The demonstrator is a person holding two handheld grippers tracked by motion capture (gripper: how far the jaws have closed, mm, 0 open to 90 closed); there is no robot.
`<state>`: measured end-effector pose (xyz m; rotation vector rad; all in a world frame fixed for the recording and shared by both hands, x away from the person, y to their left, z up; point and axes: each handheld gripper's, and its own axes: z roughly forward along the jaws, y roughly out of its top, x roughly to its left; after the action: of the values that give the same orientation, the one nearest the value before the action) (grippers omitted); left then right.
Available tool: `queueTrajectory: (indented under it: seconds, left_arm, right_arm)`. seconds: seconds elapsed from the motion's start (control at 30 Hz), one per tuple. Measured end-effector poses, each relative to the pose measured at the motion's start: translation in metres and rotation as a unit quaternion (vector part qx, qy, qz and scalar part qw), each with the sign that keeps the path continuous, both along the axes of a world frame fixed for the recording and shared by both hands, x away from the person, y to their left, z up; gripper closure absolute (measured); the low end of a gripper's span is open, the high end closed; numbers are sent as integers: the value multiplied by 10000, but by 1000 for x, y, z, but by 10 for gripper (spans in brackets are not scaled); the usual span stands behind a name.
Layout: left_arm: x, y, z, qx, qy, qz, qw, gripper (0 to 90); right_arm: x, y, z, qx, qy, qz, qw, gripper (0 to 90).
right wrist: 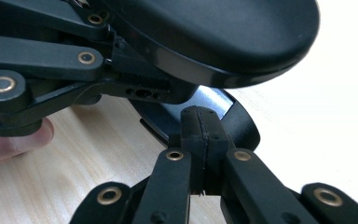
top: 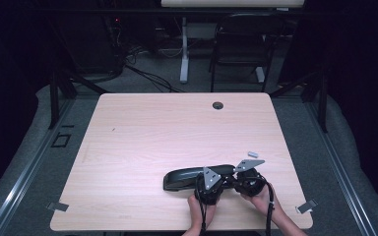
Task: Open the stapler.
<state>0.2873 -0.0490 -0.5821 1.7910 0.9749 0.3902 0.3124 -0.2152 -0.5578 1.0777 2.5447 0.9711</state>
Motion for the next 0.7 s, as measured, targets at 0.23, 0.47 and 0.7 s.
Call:
queueTrajectory:
  seconds: [0.23,0.47,0.7]
  left_arm:
    - [0,-1,-1,27,-34,45,10000,900]
    - [0,1,0,12,-12,43,10000,900]
    - [0,-1,0,37,-15,-6,10000,900]
  right_arm:
    - [0,-1,0,4,-13,16,10000,900]
    - [-1,1,-1,-29,-76,-60,9999,900]
    - [0,0,0,-8,3,-3,10000,900]
